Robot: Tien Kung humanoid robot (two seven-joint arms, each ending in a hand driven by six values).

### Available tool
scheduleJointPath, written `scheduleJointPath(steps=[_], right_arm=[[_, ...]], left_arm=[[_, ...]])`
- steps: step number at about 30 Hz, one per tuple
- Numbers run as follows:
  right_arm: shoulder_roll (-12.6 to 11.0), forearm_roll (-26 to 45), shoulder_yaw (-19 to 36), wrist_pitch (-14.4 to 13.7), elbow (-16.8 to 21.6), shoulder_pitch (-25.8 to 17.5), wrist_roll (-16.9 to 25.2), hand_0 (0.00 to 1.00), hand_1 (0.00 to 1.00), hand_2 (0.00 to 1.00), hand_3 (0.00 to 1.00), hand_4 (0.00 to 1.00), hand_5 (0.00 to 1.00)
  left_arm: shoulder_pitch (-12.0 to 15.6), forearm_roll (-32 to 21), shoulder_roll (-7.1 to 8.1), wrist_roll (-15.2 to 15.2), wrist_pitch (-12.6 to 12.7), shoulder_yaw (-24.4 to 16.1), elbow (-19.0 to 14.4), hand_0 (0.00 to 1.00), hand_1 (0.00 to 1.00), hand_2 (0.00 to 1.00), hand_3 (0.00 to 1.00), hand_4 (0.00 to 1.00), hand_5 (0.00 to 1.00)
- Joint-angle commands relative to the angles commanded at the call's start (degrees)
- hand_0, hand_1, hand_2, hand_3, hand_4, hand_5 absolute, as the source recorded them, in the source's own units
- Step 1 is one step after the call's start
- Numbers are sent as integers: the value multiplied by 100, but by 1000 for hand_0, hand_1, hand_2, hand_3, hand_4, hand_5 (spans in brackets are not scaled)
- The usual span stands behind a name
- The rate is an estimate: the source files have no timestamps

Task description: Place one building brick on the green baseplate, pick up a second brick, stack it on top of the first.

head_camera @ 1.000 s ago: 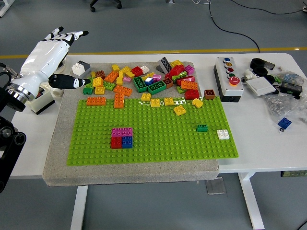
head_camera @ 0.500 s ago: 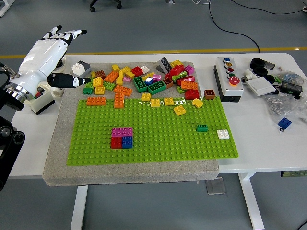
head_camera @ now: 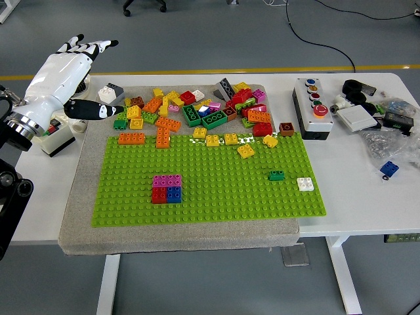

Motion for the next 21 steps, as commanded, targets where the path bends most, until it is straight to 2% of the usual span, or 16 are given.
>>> scheduleJointPath(steps=[2, 3, 21], right_arm=[[0, 0, -1, 2, 0, 2, 0, 741, 645, 716, 588, 831, 418], [1, 0, -1, 3, 0, 3, -1, 741, 644, 716, 588, 830, 418], [4, 0, -20, 17, 0, -5, 4, 741, 643, 715, 587, 830, 418]], left_arm=[[-8, 0, 0, -10, -12, -6, 2, 998, 924, 967, 970, 998, 240], [-11, 0, 1, -14, -18, -8, 1, 998, 970, 979, 978, 998, 249], [-25, 0, 6, -17, -32, -4, 19, 998, 986, 989, 984, 998, 259]])
